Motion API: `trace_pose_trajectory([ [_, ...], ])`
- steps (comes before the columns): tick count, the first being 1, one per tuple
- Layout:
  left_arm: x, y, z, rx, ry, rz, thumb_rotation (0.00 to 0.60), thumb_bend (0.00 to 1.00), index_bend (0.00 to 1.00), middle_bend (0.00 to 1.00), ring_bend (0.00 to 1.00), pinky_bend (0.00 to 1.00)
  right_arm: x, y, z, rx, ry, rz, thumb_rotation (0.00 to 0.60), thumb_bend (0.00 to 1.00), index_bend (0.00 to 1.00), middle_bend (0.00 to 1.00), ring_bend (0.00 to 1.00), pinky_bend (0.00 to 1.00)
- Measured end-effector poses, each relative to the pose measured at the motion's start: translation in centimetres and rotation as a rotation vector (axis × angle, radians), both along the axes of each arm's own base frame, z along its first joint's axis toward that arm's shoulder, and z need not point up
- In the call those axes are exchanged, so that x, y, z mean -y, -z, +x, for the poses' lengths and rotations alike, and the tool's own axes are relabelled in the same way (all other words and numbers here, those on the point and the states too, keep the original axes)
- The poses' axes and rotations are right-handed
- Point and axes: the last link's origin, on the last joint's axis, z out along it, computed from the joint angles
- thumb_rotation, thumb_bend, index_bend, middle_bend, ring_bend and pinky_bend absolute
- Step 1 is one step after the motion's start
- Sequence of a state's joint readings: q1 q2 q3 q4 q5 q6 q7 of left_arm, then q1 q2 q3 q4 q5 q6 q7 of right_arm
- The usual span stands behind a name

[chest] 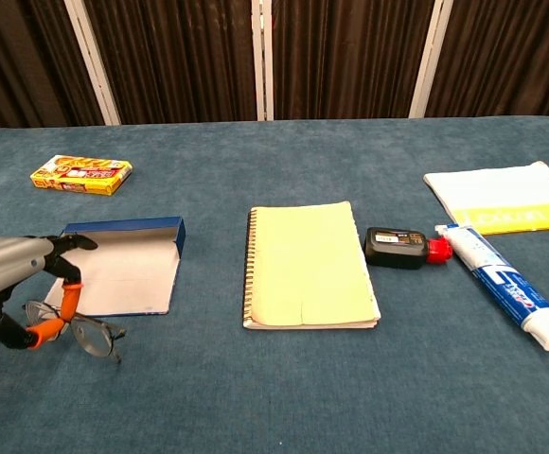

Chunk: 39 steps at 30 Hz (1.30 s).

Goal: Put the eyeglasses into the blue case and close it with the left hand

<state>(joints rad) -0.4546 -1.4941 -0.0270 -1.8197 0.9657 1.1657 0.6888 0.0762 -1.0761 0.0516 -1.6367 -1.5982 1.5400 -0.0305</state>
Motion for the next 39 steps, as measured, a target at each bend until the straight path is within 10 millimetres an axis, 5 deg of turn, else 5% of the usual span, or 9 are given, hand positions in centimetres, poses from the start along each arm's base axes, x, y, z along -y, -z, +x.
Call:
trace_pose_trajectory([
  [19, -8.4, -0.1, 0.5, 0.065, -0.097, 0.129, 0.6, 0.51, 0.59, 0.0, 0.0, 0.0, 0.6, 0.0, -0.6, 0.014, 0.03, 0.003, 0.6, 0.0, 0.0, 0.0, 0.0, 0.0],
  [39, -10.3, 1.5, -0.2, 0.093, -0.084, 0.143, 0.6, 0.51, 0.58, 0.0, 0.0, 0.0, 0.6, 0.2, -0.8, 0.003, 0.035, 0.007, 0.6, 0.0, 0.0, 0.0, 0.0, 0.0],
])
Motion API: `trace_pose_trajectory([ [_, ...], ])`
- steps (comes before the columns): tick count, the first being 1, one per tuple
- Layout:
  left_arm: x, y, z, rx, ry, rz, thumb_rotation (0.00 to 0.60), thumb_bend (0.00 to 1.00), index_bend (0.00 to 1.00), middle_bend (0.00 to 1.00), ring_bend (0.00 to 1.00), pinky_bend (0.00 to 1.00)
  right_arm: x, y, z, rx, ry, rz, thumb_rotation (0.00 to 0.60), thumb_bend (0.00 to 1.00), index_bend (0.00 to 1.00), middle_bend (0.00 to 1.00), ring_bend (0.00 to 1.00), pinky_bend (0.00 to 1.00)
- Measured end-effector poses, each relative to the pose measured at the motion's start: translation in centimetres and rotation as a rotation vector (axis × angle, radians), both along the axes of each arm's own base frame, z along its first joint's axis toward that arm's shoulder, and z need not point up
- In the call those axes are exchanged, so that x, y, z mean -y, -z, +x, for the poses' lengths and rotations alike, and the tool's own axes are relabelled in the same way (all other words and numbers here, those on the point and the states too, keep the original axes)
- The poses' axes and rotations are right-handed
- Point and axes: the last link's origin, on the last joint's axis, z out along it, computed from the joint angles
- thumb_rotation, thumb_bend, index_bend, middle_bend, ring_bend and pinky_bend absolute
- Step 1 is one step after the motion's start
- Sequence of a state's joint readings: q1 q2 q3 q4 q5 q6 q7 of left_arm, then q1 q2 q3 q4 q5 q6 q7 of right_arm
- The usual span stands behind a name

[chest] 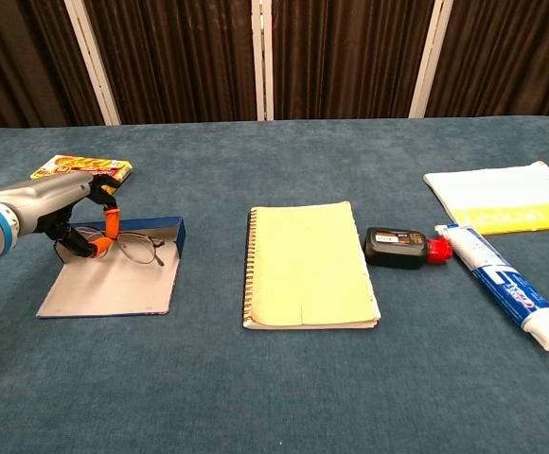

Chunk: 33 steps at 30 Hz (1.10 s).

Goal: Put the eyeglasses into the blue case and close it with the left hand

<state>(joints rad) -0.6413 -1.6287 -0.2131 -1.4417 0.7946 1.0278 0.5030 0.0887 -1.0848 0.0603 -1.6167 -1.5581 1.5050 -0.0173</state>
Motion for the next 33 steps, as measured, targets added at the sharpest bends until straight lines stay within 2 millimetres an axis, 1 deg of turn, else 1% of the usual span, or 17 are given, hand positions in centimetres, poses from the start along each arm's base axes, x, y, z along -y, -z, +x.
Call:
trace_pose_trajectory([
  [2, -0.1, 0.0, -0.3, -0.008, -0.01, 0.004, 0.6, 0.5, 0.57, 0.0, 0.0, 0.0, 0.0, 0.0, 0.0, 0.0, 0.001, 0.0, 0.6, 0.0, 0.0, 0.0, 0.0, 0.0],
  [3, -0.1, -0.1, -0.5, -0.012, -0.018, 0.005, 0.6, 0.5, 0.55, 0.0, 0.0, 0.0, 0.0, 0.0, 0.0, 0.0, 0.001, -0.001, 0.6, 0.0, 0.0, 0.0, 0.0, 0.0],
  [5, -0.1, -0.1, -0.7, -0.012, -0.029, 0.005, 0.6, 0.46, 0.42, 0.0, 0.0, 0.0, 0.0, 0.0, 0.0, 0.001, 0.001, -0.001, 0.6, 0.0, 0.0, 0.0, 0.0, 0.0],
  [7, -0.1, -0.1, -0.7, -0.002, -0.035, 0.007, 0.6, 0.36, 0.16, 0.0, 0.0, 0.0, 0.0, 0.0, 0.0, 0.001, 0.002, -0.001, 0.6, 0.0, 0.0, 0.0, 0.0, 0.0],
  [9, -0.1, -0.2, -0.7, 0.012, -0.029, 0.012, 0.6, 0.28, 0.03, 0.0, 0.0, 0.0, 0.0, 0.0, 0.0, 0.001, 0.001, -0.002, 0.6, 0.0, 0.0, 0.0, 0.0, 0.0],
  [10, -0.1, -0.3, -0.6, 0.018, -0.023, 0.015, 0.6, 0.25, 0.0, 0.0, 0.0, 0.0, 0.0, 0.0, 0.0, 0.001, 0.001, -0.002, 0.6, 0.0, 0.0, 0.0, 0.0, 0.0],
  [13, 0.1, -0.6, -0.4, 0.043, 0.003, 0.025, 0.6, 0.21, 0.0, 0.0, 0.0, 0.0, 0.0, 0.0, 0.0, 0.002, 0.001, -0.001, 0.6, 0.0, 0.0, 0.0, 0.0, 0.0],
  [19, 0.6, -1.3, -0.1, 0.083, 0.052, 0.04, 0.6, 0.2, 0.0, 0.0, 0.0, 0.0, 0.0, 0.0, 0.0, 0.003, 0.0, 0.002, 0.6, 0.0, 0.0, 0.0, 0.0, 0.0],
  [24, 0.8, -1.6, -0.5, 0.08, 0.067, 0.042, 0.6, 0.2, 0.0, 0.0, 0.0, 0.0, 0.0, 0.1, 0.0, 0.003, 0.001, 0.004, 0.6, 0.0, 0.0, 0.0, 0.0, 0.0],
  [29, 0.9, -1.3, -1.0, 0.057, 0.068, 0.024, 0.6, 0.2, 0.0, 0.0, 0.0, 0.0, 0.0, 0.1, 0.0, 0.002, 0.003, 0.004, 0.6, 0.0, 0.0, 0.0, 0.0, 0.0],
  [33, 1.0, -0.7, -1.2, 0.038, 0.073, 0.004, 0.6, 0.2, 0.0, 0.0, 0.0, 0.0, 0.0, 0.1, 0.0, 0.002, 0.004, 0.004, 0.6, 0.0, 0.0, 0.0, 0.0, 0.0],
])
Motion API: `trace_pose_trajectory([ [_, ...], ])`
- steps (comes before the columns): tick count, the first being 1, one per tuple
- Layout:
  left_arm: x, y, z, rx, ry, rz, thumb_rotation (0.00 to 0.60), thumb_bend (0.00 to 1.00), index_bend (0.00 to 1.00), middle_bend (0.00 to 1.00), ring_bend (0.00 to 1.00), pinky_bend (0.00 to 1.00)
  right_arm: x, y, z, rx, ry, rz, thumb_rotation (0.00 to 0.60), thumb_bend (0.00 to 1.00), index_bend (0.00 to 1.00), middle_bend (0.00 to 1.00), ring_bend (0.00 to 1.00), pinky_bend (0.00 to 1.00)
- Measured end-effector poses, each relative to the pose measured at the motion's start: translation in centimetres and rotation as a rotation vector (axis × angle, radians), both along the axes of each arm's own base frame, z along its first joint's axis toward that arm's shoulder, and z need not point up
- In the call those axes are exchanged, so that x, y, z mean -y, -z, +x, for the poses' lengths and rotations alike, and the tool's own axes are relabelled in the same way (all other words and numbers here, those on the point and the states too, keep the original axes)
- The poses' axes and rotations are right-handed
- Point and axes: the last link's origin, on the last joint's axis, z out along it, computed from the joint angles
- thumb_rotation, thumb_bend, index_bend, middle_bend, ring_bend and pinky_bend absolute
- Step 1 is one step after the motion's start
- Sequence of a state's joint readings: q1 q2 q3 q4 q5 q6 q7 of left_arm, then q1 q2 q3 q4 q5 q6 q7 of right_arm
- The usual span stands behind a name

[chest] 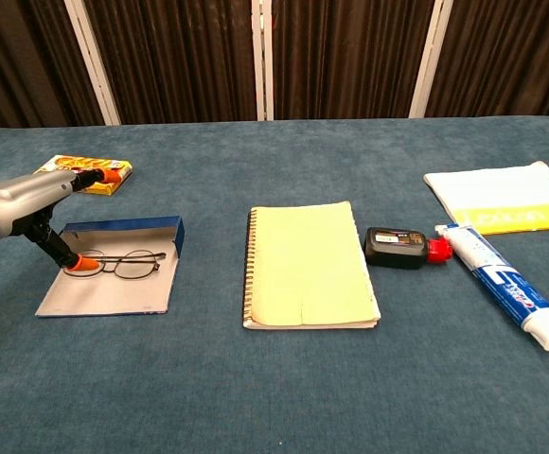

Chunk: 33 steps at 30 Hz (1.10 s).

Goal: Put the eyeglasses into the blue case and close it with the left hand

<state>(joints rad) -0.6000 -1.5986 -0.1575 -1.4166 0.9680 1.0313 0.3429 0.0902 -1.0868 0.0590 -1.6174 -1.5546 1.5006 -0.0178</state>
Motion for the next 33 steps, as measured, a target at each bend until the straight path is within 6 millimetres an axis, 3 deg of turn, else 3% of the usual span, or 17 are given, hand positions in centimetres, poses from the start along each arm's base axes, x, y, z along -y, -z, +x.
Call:
trace_pose_trajectory([
  [12, -2.2, 1.8, 0.7, -0.014, 0.015, 0.008, 0.6, 0.21, 0.0, 0.0, 0.0, 0.0, 0.3, -0.3, -0.2, -0.002, 0.013, -0.015, 0.6, 0.0, 0.0, 0.0, 0.0, 0.0],
  [33, -6.6, 1.5, 0.6, -0.082, 0.014, 0.011, 0.6, 0.2, 0.0, 0.0, 0.0, 0.0, 0.9, 0.2, -0.8, -0.03, 0.053, -0.016, 0.6, 0.0, 0.0, 0.0, 0.0, 0.0],
])
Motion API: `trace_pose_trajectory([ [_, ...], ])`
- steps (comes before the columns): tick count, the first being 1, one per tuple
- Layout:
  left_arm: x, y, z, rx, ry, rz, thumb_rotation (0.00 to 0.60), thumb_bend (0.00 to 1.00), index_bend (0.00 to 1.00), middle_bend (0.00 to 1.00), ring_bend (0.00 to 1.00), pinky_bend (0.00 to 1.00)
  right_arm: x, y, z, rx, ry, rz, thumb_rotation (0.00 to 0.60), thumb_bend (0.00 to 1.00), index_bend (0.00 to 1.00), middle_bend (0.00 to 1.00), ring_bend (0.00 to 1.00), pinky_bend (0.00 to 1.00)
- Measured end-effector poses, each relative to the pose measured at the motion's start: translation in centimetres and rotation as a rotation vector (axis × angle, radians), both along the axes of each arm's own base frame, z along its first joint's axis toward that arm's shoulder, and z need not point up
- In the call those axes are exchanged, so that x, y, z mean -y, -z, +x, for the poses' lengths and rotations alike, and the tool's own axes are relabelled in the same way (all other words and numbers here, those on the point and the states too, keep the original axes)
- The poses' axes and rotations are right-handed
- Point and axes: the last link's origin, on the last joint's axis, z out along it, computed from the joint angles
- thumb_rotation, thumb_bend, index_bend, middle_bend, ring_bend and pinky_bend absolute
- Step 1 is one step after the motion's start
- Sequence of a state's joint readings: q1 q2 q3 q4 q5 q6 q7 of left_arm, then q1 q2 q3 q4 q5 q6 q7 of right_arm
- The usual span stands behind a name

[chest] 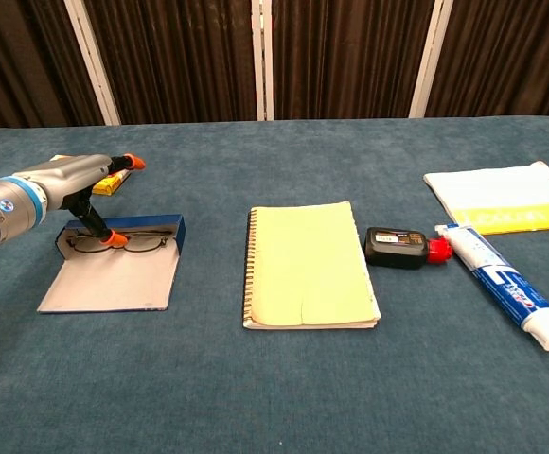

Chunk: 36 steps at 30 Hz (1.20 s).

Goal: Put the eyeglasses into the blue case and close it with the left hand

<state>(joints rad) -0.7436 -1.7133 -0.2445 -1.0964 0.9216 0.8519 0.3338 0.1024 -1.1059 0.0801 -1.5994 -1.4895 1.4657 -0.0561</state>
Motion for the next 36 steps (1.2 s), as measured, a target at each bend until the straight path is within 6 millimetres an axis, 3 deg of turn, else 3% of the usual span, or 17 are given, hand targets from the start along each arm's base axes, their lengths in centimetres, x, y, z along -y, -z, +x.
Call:
trace_pose_trajectory([
  [8, 0.2, -1.0, 0.0, 0.016, 0.032, -0.008, 0.6, 0.18, 0.0, 0.0, 0.0, 0.0, -0.1, 0.1, 0.0, 0.0, 0.001, 0.001, 0.6, 0.0, 0.0, 0.0, 0.0, 0.0],
  [17, 3.2, -3.0, -0.5, 0.029, 0.081, -0.028, 0.6, 0.18, 0.0, 0.0, 0.0, 0.0, -0.3, 0.1, 0.3, 0.006, -0.015, 0.008, 0.6, 0.0, 0.0, 0.0, 0.0, 0.0],
  [25, 7.5, -3.7, -1.7, 0.008, 0.152, -0.061, 0.6, 0.27, 0.39, 0.0, 0.0, 0.0, -0.4, 0.0, 0.4, 0.018, -0.022, 0.009, 0.6, 0.0, 0.0, 0.0, 0.0, 0.0],
  [28, 8.6, -3.6, -2.1, 0.012, 0.16, -0.072, 0.6, 0.29, 0.43, 0.0, 0.0, 0.0, -0.4, -0.1, 0.4, 0.021, -0.023, 0.01, 0.6, 0.0, 0.0, 0.0, 0.0, 0.0],
  [36, 10.1, -2.3, -2.3, 0.025, 0.169, -0.108, 0.6, 0.31, 0.42, 0.0, 0.0, 0.0, -0.4, 0.0, 0.4, 0.02, -0.025, 0.016, 0.6, 0.0, 0.0, 0.0, 0.0, 0.0],
])
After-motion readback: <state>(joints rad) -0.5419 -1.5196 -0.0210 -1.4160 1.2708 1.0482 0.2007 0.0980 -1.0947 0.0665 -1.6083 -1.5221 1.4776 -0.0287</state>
